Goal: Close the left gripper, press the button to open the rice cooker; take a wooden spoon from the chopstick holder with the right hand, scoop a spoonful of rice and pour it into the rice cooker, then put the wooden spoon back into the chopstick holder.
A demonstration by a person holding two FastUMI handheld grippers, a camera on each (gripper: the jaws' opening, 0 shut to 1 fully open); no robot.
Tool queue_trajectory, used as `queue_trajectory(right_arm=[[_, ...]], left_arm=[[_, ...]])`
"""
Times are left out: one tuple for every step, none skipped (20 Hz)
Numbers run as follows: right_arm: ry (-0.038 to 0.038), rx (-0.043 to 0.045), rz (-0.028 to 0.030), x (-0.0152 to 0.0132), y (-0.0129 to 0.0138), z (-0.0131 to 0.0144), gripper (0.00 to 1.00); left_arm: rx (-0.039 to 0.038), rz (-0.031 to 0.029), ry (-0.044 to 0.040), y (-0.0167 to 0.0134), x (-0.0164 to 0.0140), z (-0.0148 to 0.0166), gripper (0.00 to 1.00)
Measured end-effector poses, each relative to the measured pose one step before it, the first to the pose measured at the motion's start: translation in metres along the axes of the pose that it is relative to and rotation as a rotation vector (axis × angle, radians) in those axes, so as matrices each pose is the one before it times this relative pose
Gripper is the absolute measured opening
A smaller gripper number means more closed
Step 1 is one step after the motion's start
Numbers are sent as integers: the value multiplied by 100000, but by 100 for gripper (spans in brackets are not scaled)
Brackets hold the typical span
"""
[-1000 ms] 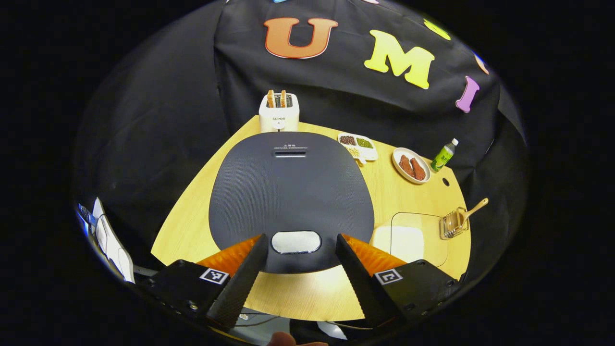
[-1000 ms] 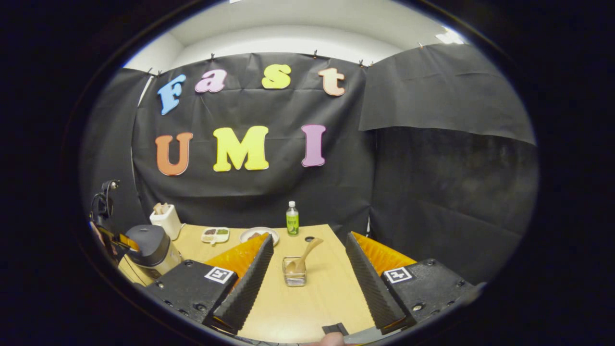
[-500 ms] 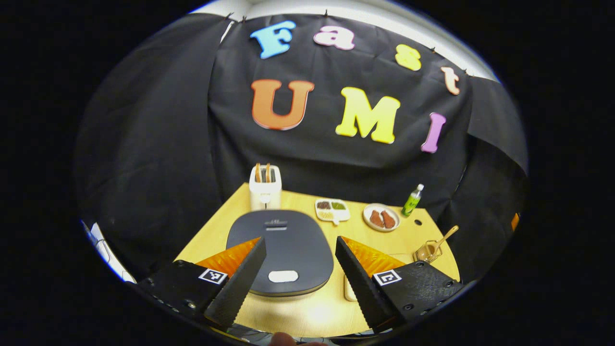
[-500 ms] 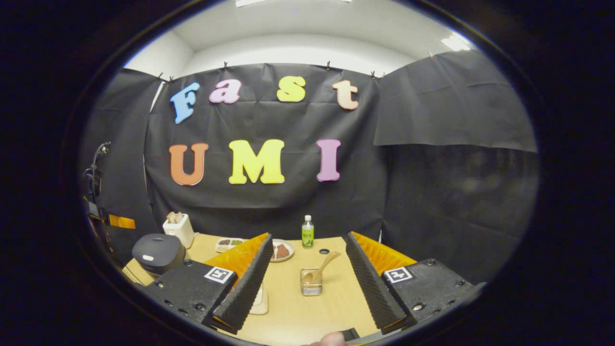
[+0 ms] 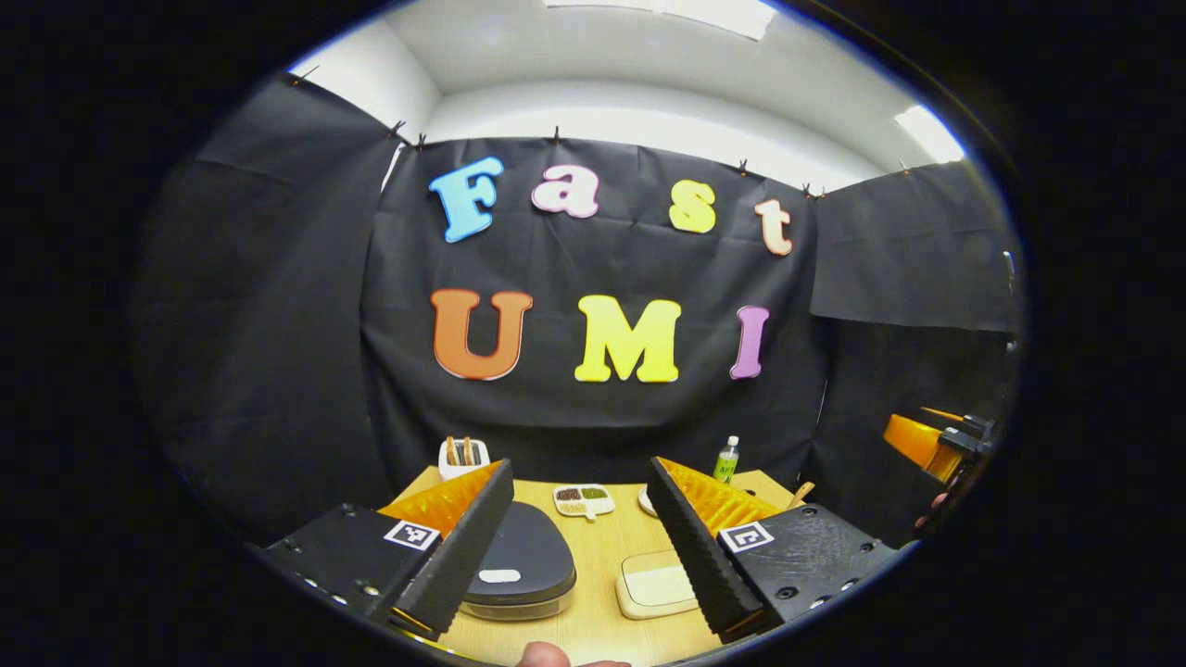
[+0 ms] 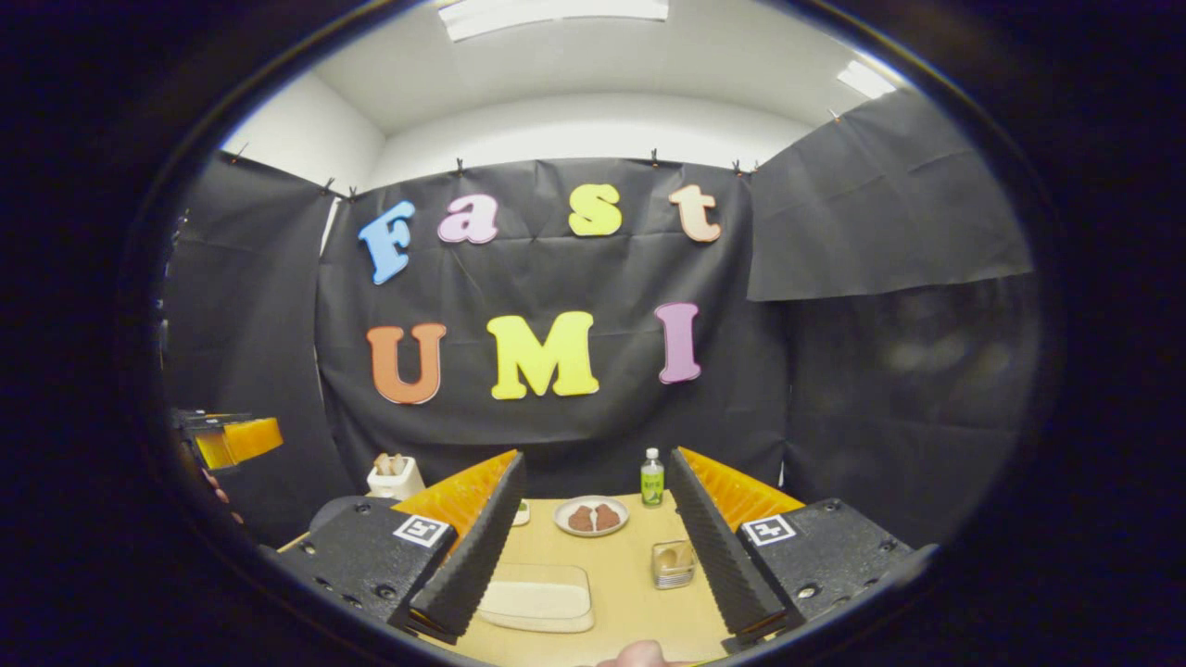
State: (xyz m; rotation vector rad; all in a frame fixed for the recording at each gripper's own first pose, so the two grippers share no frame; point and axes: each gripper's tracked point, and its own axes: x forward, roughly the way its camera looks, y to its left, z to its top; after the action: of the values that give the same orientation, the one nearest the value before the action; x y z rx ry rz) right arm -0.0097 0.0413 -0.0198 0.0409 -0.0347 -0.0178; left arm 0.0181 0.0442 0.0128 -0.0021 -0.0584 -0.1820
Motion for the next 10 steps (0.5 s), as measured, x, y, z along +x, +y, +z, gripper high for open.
queue_trajectory(right_arm=[[310, -662, 814, -22, 678, -349, 99], [300, -699, 818, -16, 577, -231, 98], [-88, -13, 539, -66, 607, -114, 98], [358, 476, 52, -520, 383, -187, 100], [464, 790, 399, 110, 350, -293, 98], [366, 506, -131, 141, 203, -171, 99], [-284, 341, -283, 234, -33, -27, 100], [-56, 131, -362, 171, 9, -28, 100], [140, 139, -214, 89, 42, -98, 100], [12, 201, -429, 7, -51, 6, 100]], left_arm=[[614, -1312, -1252, -424, -584, 197, 94], [752, -1963, -103, -591, -395, -140, 94], [1091, -792, 1137, -461, -151, -781, 94], [918, 455, 78, 137, 109, -594, 94], [324, -116, 146, -39, 43, -68, 94], [-148, 251, -733, -3, -101, 410, 94], [-320, 206, -1491, 219, 224, 359, 94], [-106, 83, -781, -3, 109, 310, 94], [-76, 559, 160, 196, 18, -321, 94], [26, -127, 559, 45, -64, -225, 94]])
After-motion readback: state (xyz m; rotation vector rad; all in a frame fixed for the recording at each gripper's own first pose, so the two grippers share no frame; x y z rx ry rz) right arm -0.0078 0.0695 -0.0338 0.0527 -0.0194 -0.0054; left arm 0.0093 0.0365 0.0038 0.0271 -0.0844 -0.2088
